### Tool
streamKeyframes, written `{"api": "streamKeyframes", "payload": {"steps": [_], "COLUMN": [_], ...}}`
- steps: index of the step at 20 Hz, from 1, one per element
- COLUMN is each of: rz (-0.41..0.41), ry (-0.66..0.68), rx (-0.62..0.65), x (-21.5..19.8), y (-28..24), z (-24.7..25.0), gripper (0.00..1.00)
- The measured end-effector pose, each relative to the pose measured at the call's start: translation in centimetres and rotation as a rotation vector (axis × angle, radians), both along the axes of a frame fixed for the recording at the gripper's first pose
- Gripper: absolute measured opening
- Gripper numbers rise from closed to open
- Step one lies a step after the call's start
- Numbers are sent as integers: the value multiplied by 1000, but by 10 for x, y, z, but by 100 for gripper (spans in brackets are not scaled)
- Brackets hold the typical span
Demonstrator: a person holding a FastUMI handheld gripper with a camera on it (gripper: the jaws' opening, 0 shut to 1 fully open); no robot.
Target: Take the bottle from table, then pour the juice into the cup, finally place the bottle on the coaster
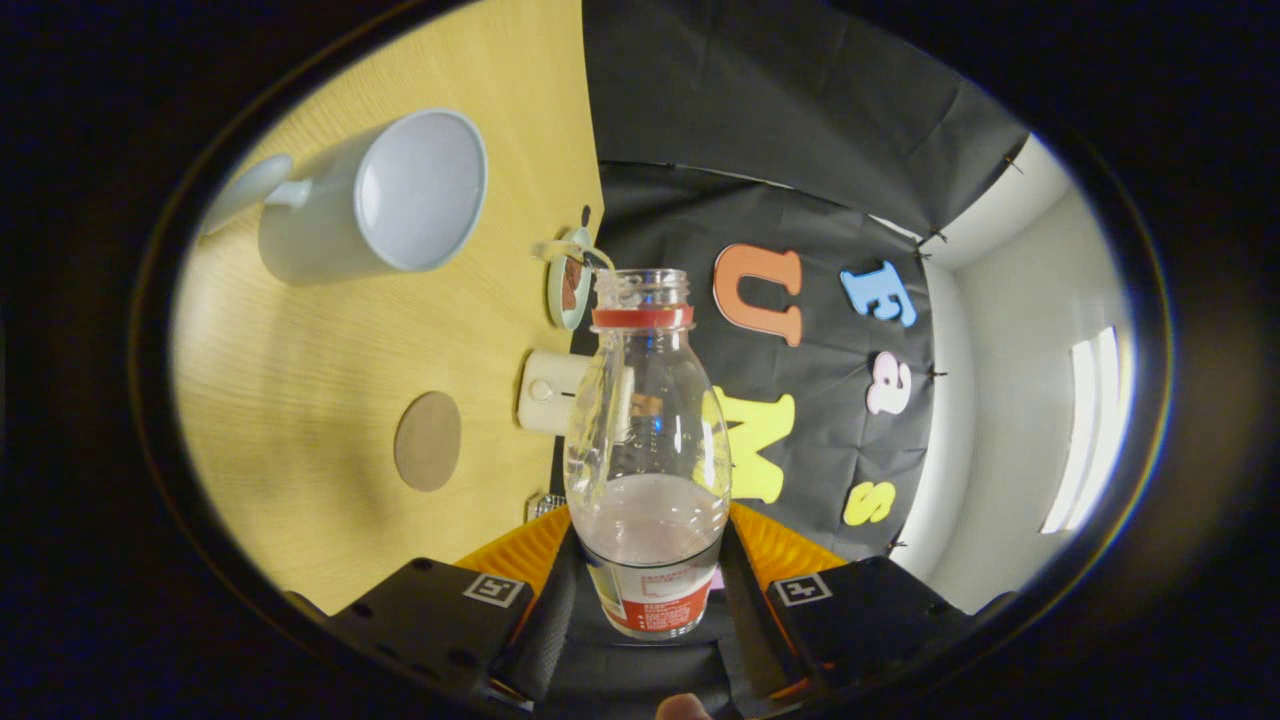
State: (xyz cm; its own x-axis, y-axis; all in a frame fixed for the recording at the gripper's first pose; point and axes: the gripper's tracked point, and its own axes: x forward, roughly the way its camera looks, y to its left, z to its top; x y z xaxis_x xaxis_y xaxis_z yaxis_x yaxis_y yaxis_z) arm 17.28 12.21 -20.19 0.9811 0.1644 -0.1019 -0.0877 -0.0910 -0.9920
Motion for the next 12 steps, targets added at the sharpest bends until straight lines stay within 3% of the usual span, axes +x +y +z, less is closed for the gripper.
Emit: {"api": "streamKeyframes", "payload": {"steps": [12], "rz": [9], "ry": [-11], "rx": [-39], "x": [-10], "y": [0], "z": [12], "gripper": [76]}}
